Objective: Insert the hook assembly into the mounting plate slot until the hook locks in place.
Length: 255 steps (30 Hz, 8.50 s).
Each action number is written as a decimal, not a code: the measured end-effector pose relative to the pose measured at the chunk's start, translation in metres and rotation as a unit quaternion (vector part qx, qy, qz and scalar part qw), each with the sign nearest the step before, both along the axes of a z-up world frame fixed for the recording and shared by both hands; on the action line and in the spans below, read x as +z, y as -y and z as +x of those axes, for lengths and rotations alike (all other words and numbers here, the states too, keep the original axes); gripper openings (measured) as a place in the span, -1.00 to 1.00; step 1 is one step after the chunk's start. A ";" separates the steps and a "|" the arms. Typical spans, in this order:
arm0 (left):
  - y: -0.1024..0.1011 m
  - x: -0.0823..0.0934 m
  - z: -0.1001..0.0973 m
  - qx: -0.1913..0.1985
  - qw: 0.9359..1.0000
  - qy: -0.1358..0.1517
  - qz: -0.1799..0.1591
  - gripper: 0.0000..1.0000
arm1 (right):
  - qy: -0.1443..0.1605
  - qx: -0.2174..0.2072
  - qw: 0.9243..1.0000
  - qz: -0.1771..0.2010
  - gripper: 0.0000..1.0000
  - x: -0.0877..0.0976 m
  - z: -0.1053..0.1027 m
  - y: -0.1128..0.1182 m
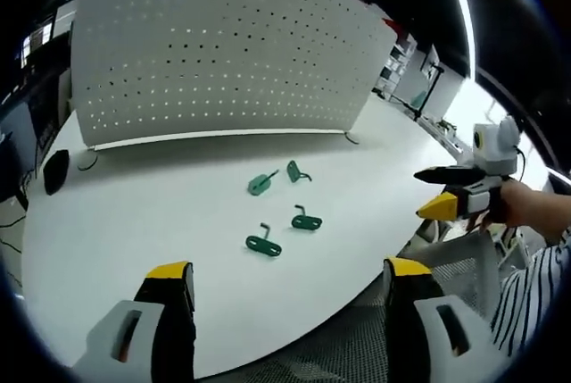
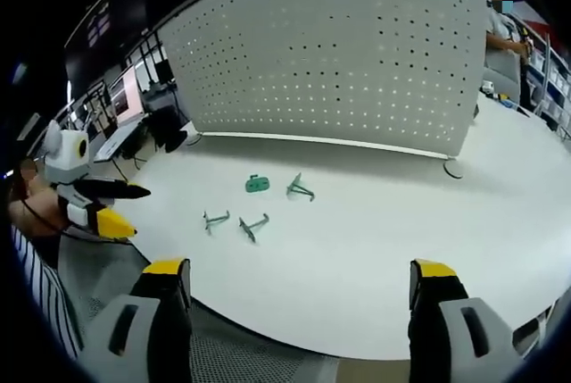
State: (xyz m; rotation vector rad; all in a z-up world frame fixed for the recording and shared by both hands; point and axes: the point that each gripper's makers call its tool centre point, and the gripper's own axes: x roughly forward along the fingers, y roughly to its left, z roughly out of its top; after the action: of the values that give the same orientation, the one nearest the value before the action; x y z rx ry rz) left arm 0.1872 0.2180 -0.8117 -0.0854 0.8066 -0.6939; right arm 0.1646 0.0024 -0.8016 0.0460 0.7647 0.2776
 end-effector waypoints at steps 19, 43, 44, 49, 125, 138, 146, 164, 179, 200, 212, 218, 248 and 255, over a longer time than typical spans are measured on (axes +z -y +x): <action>0.034 -0.036 0.016 -0.021 0.998 -0.052 -0.005 0.49 | 0.013 -0.004 1.000 -0.001 0.93 0.003 -0.002 0.006; 0.037 -0.077 0.033 0.020 0.997 -0.051 0.045 -0.12 | 0.023 0.008 1.000 -0.019 0.81 0.001 -0.006 0.007; 0.037 -0.079 0.034 0.020 0.997 -0.053 0.046 -0.14 | 0.023 0.008 1.000 -0.019 0.81 0.001 -0.006 0.007; 0.038 -0.081 0.037 0.020 0.997 -0.047 0.060 -0.19 | 0.023 0.007 1.000 -0.016 0.80 0.001 -0.006 0.008; 0.031 -0.035 0.059 -0.014 0.997 0.015 0.073 -0.98 | 0.025 0.002 1.000 0.010 0.78 0.014 -0.001 0.001; 0.042 0.005 0.055 -0.039 0.998 0.036 0.038 -0.98 | 0.049 0.002 0.996 0.077 0.78 0.034 0.022 -0.026; 0.052 0.034 0.062 -0.047 0.997 0.058 0.003 -0.98 | 0.088 -0.022 0.983 0.157 0.73 0.063 0.040 -0.043; 0.080 0.088 0.061 -0.082 0.987 0.104 -0.086 -0.98 | 0.076 -0.012 0.957 0.279 -0.13 0.102 0.073 -0.088; 0.082 0.106 0.058 -0.086 0.979 0.138 -0.121 -0.98 | 0.052 0.028 0.934 0.353 -0.58 0.110 0.075 -0.134; 0.064 0.113 0.062 -0.065 0.973 0.187 -0.122 -0.98 | 0.026 0.012 0.917 0.397 -0.96 0.111 0.084 -0.146; 0.044 0.116 0.066 -0.029 0.972 0.197 -0.128 -0.95 | 0.017 0.033 0.920 0.390 -0.99 0.114 0.088 -0.166; 0.037 0.117 0.066 -0.027 0.972 0.212 -0.098 -0.92 | 0.028 0.052 0.930 0.364 -1.00 0.117 0.089 -0.176; 0.008 0.129 0.058 -0.021 0.973 0.208 -0.095 0.46 | 0.295 0.013 0.952 0.083 -1.00 0.176 0.150 -0.127; 0.008 0.124 0.056 -0.020 0.975 0.195 -0.102 0.56 | 0.301 -0.005 0.953 0.041 -1.00 0.174 0.169 -0.125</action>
State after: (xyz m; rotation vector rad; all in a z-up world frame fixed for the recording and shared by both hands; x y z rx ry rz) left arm 0.2431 0.2102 -0.6875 -0.1142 0.3610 -0.7993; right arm 0.3335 0.1275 -0.6277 0.0410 0.1461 0.2931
